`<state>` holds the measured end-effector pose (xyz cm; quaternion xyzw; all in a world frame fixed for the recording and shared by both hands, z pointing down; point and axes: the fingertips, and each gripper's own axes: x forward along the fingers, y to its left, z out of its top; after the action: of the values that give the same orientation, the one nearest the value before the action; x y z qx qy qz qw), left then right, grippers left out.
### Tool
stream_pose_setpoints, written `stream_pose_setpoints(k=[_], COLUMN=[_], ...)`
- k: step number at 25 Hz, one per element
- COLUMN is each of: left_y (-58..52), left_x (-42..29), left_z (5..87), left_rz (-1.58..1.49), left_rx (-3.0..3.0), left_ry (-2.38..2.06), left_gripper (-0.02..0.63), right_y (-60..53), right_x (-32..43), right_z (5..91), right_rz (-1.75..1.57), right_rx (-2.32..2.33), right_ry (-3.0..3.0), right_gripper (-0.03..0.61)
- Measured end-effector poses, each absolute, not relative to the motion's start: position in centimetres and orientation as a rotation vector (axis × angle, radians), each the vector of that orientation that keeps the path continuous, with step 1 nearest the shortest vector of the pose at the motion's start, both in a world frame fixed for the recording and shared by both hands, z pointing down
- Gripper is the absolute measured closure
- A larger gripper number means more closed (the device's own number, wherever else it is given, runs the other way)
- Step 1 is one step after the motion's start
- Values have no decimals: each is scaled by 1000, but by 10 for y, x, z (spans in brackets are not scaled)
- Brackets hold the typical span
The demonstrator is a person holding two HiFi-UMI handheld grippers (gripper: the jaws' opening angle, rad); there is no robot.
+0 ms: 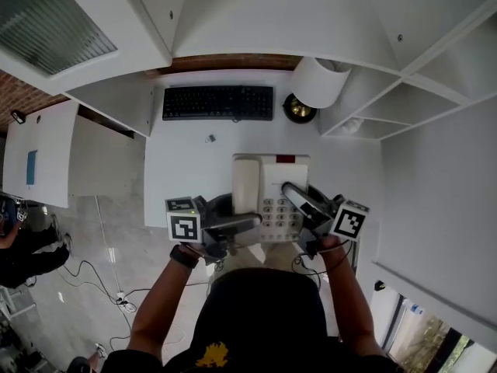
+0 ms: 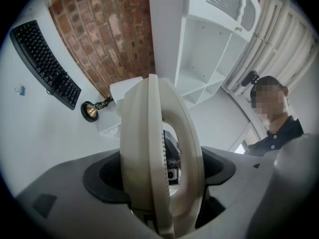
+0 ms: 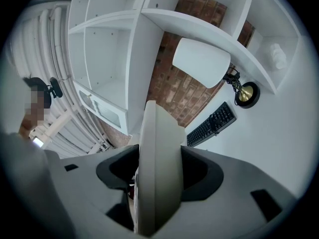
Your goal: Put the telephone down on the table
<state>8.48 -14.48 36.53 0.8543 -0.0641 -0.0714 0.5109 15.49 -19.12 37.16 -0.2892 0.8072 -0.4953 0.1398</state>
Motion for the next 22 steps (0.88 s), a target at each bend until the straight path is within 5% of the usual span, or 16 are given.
stream_pose_setpoints(k=[22], left_y=[-175], left_x=[97], left_z=[441], left_rz=[-147], left_rx=[1972], left_ry=[-181], left_gripper=[184], right_y=[-218], right_x=[166], right_z=[455], right_rz=[-1572], right_rx=[-828], right_ry=[2201], right_gripper=[341])
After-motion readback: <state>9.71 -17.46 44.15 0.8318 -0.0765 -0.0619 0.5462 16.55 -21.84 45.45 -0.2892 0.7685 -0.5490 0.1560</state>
